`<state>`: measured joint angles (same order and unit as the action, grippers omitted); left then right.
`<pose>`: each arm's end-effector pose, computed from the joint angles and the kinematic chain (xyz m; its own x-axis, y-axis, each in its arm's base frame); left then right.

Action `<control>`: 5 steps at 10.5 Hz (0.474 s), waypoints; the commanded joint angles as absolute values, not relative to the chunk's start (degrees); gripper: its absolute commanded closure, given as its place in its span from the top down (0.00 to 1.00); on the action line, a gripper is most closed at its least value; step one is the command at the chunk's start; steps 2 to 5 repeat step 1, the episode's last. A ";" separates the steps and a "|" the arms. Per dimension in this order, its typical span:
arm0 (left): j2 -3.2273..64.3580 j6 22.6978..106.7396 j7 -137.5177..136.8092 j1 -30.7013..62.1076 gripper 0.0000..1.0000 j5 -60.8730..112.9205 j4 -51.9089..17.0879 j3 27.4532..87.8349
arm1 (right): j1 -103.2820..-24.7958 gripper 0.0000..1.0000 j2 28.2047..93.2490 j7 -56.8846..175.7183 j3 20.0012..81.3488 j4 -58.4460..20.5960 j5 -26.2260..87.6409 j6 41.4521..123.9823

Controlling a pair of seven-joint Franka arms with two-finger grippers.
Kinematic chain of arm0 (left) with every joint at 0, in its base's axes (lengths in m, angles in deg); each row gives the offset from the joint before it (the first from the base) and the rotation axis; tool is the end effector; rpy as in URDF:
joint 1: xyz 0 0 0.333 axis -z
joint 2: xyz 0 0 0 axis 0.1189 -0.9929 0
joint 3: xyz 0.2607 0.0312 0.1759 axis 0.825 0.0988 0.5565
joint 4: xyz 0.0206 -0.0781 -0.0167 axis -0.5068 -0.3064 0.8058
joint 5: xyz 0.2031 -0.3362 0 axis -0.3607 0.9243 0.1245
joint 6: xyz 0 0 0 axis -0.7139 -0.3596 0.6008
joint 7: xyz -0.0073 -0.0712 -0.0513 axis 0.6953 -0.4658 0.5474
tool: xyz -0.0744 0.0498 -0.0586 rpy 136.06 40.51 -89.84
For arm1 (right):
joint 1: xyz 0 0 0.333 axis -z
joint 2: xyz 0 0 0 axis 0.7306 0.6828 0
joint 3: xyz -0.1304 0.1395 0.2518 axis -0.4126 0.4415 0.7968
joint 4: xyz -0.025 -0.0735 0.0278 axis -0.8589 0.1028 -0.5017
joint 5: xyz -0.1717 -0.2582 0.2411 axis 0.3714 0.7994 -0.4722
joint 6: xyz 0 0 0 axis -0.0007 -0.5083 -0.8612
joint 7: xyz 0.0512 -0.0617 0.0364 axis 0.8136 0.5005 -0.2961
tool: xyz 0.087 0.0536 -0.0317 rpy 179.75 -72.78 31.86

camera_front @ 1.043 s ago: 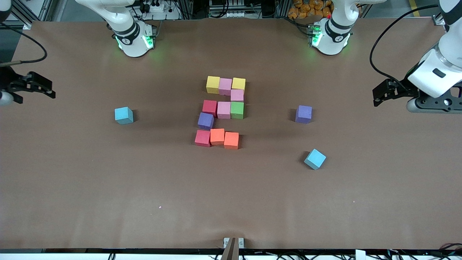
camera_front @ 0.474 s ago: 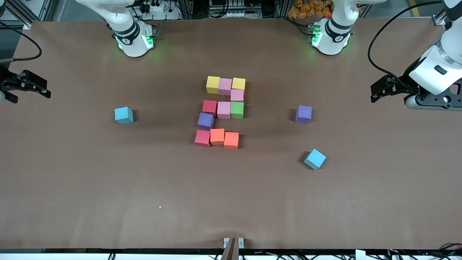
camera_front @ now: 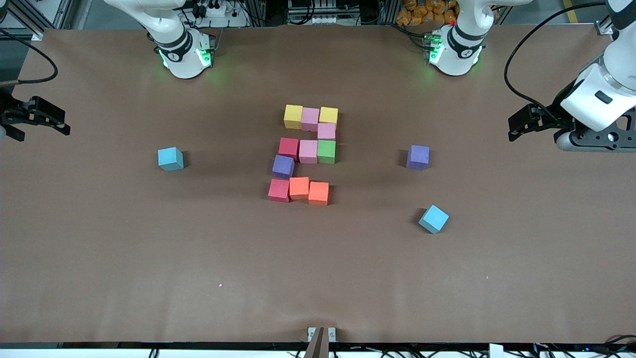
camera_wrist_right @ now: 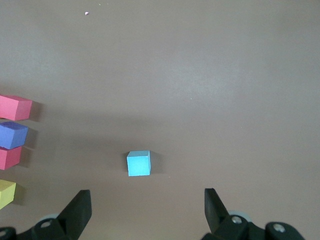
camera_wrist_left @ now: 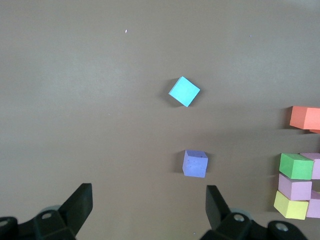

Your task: Form number 2 with 11 blocks

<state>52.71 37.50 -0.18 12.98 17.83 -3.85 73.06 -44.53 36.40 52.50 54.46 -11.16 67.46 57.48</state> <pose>0.5661 -0.0901 0.6230 0.9992 -0.0410 0.0021 -0.0411 -0.9990 0.0172 0.5490 -0.0388 0.6240 0.9906 0.1370 -0.0008 0.1370 -0.9906 -0.0038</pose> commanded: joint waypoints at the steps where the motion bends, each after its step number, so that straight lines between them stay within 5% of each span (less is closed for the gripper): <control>1: 54.43 37.03 0.05 13.24 1.00 18.53 -5.15 73.42 | -44.04 1.00 35.33 53.29 54.89 -11.75 67.11 57.27; 5: 54.43 37.03 0.05 13.24 1.00 18.53 -5.15 73.42 | -44.04 1.00 35.33 53.29 54.89 -11.75 67.11 57.27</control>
